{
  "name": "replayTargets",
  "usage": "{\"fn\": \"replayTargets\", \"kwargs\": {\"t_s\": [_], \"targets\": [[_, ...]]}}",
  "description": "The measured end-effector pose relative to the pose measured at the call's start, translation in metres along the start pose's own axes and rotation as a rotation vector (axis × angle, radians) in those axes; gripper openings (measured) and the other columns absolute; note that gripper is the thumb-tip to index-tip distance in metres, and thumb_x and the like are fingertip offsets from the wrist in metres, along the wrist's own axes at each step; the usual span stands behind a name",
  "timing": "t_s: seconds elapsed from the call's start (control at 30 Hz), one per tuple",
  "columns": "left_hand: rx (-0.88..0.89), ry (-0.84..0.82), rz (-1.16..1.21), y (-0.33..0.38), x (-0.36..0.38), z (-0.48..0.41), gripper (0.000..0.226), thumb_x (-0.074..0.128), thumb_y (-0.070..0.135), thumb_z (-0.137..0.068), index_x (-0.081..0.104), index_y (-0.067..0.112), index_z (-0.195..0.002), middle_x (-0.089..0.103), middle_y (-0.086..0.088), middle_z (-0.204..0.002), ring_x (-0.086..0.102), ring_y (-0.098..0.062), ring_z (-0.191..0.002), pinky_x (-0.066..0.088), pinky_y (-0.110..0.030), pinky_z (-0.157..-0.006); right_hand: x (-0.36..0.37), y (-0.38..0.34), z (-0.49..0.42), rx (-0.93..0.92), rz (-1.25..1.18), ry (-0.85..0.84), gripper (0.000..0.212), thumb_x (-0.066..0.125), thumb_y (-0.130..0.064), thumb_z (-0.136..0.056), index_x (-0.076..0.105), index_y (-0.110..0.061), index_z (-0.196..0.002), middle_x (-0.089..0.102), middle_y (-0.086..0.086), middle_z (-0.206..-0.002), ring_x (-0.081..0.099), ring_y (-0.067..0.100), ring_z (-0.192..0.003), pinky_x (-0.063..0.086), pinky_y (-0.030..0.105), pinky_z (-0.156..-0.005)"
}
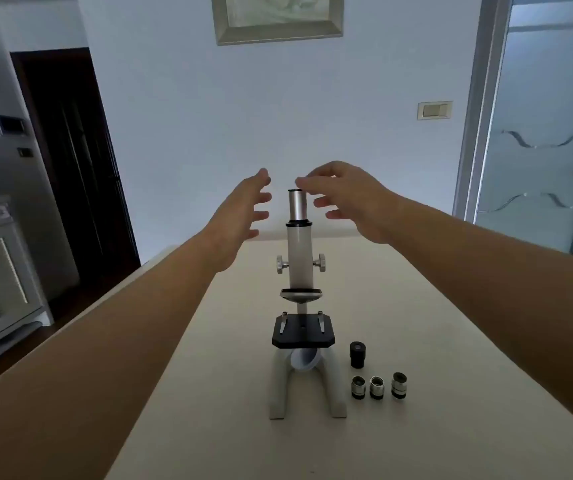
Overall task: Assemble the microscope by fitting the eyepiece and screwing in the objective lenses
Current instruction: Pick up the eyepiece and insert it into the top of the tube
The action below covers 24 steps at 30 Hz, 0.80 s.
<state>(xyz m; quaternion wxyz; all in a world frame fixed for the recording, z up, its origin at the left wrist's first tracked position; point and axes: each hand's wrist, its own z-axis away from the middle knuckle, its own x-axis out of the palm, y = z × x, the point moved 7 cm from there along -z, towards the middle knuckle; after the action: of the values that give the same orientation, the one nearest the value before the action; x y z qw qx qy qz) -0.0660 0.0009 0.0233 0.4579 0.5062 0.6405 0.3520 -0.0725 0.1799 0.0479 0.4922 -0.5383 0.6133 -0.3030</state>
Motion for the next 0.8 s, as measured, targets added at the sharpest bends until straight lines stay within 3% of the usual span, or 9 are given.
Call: {"fn": "replayTargets", "kwargs": {"t_s": [0.17,0.43,0.63,0.8], "targets": [[0.018,-0.002,0.061,0.001,0.006,-0.006,0.049,0.036,0.062,-0.097,0.041,0.039,-0.141,0.059,0.012,-0.122,0.057,-0.007,-0.11,0.043,-0.039,-0.099,0.014,-0.006,-0.003,-0.044,0.054,-0.011,0.023,0.077,-0.024,-0.085,0.071,-0.016,-0.105,0.069,-0.001,-0.103,0.062,0.013,-0.094,0.049,0.022,-0.074],[0.038,0.008,0.116,-0.005,0.013,-0.008,0.047,0.029,0.058,-0.101,0.045,0.034,-0.139,0.058,0.001,-0.131,0.057,-0.015,-0.116,0.044,-0.04,-0.1,0.006,-0.013,-0.008,-0.115,-0.001,0.109,0.004,0.075,-0.02,-0.085,0.072,-0.02,-0.089,0.071,-0.007,-0.092,0.063,0.007,-0.084,0.044,0.017,-0.066],[0.04,0.024,0.104,-0.014,0.018,-0.007,0.048,0.025,0.057,-0.102,0.047,0.034,-0.137,0.059,0.001,-0.129,0.056,-0.015,-0.116,0.044,-0.039,-0.098,-0.01,0.002,-0.012,-0.128,-0.171,0.165,0.02,0.08,-0.017,-0.08,0.072,-0.018,-0.099,0.072,-0.004,-0.098,0.067,0.012,-0.091,0.052,0.021,-0.078],[-0.003,0.073,0.114,-0.034,0.016,-0.002,0.05,0.021,0.056,-0.103,0.051,0.031,-0.134,0.06,-0.001,-0.125,0.058,-0.017,-0.11,0.044,-0.04,-0.1,-0.027,0.034,-0.004,-0.04,-0.149,0.143,0.03,0.076,-0.003,-0.081,0.073,-0.009,-0.11,0.073,0.006,-0.106,0.068,0.02,-0.097,0.055,0.025,-0.093]]}}
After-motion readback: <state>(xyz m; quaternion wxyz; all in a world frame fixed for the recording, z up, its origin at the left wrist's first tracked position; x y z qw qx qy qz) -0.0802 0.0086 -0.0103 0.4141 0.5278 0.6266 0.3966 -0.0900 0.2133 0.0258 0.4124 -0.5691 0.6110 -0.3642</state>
